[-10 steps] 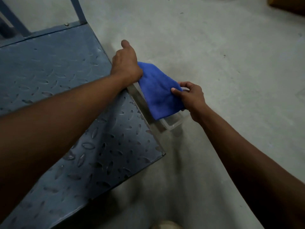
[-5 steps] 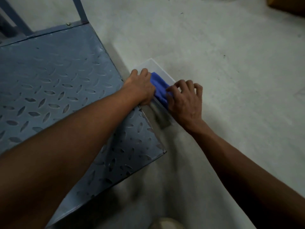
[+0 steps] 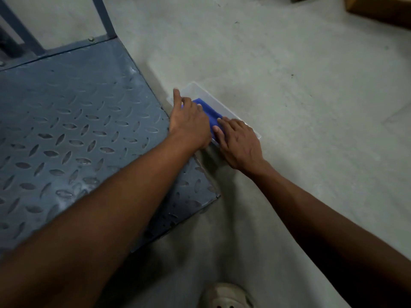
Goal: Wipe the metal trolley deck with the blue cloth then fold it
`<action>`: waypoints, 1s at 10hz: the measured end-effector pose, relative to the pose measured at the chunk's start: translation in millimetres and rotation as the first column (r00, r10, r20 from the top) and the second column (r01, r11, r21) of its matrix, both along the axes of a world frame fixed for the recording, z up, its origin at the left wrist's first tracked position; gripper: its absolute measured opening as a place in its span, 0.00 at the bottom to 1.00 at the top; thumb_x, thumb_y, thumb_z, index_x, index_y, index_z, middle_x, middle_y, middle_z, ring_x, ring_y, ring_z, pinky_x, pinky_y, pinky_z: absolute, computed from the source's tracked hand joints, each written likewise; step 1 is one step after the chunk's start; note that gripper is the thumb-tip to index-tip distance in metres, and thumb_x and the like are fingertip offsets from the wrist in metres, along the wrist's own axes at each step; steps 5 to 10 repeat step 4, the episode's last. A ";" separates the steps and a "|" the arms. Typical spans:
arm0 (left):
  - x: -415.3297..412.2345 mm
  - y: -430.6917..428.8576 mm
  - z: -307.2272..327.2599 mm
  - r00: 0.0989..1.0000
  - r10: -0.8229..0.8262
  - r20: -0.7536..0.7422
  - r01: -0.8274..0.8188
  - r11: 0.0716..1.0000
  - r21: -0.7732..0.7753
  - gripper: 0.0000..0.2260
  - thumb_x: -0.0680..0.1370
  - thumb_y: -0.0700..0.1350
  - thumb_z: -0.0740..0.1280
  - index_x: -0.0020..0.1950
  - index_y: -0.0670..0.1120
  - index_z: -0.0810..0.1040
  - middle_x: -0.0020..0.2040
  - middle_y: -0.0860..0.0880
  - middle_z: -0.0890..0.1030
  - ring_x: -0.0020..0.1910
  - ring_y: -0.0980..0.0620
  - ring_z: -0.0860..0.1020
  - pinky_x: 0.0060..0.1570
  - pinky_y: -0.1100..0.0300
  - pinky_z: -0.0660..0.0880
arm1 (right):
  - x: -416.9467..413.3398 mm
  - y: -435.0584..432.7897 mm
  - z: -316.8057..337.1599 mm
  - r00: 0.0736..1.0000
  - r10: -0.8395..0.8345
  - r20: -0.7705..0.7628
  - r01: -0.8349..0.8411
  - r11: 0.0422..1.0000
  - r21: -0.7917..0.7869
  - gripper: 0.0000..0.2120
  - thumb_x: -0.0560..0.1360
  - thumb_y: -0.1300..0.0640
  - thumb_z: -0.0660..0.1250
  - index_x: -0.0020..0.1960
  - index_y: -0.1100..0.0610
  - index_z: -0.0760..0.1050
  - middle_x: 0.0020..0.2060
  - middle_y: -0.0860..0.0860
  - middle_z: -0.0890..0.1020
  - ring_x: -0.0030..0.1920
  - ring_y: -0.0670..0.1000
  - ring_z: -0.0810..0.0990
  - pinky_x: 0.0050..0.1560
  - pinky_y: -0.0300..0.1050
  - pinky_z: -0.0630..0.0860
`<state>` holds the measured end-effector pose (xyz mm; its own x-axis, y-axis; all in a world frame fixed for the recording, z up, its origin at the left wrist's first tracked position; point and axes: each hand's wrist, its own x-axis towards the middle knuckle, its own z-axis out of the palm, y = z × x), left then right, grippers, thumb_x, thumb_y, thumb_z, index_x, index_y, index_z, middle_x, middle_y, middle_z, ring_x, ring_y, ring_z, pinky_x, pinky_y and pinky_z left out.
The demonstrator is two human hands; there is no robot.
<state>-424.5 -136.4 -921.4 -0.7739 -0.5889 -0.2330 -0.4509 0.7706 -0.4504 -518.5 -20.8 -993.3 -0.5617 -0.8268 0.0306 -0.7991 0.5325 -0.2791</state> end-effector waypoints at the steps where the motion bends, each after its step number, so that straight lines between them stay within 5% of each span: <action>1: -2.4 23.8 -11.7 0.984 0.057 -0.170 -0.047 0.997 0.058 0.36 0.84 0.61 0.52 0.86 0.39 0.54 0.83 0.37 0.62 0.84 0.36 0.56 0.82 0.34 0.40 | -11.9 0.7 -11.8 1.000 -0.022 0.012 0.022 1.000 -0.021 0.31 0.88 0.40 0.47 0.80 0.57 0.70 0.78 0.56 0.74 0.77 0.57 0.71 0.79 0.54 0.65; 3: 6.5 20.1 -53.4 0.893 0.123 -0.432 -0.070 0.988 0.138 0.34 0.86 0.57 0.51 0.87 0.44 0.43 0.88 0.43 0.45 0.86 0.40 0.42 0.82 0.37 0.36 | -25.4 -6.8 -48.9 0.997 -0.046 0.063 0.045 0.999 0.012 0.28 0.89 0.43 0.54 0.82 0.58 0.67 0.81 0.57 0.70 0.81 0.59 0.66 0.82 0.53 0.59; 4: 36.3 13.4 -79.7 0.850 0.169 -0.498 -0.115 0.984 0.137 0.34 0.86 0.57 0.52 0.87 0.44 0.44 0.88 0.43 0.45 0.86 0.40 0.42 0.82 0.36 0.37 | -18.3 -8.9 -71.7 0.984 -0.057 0.168 0.043 0.995 0.085 0.31 0.88 0.39 0.51 0.85 0.56 0.60 0.84 0.55 0.62 0.84 0.58 0.58 0.84 0.57 0.57; 10: 36.3 13.4 -79.7 0.850 0.169 -0.498 -0.115 0.984 0.137 0.34 0.86 0.57 0.52 0.87 0.44 0.44 0.88 0.43 0.45 0.86 0.40 0.42 0.82 0.36 0.37 | -18.3 -8.9 -71.7 0.984 -0.057 0.168 0.043 0.995 0.085 0.31 0.88 0.39 0.51 0.85 0.56 0.60 0.84 0.55 0.62 0.84 0.58 0.58 0.84 0.57 0.57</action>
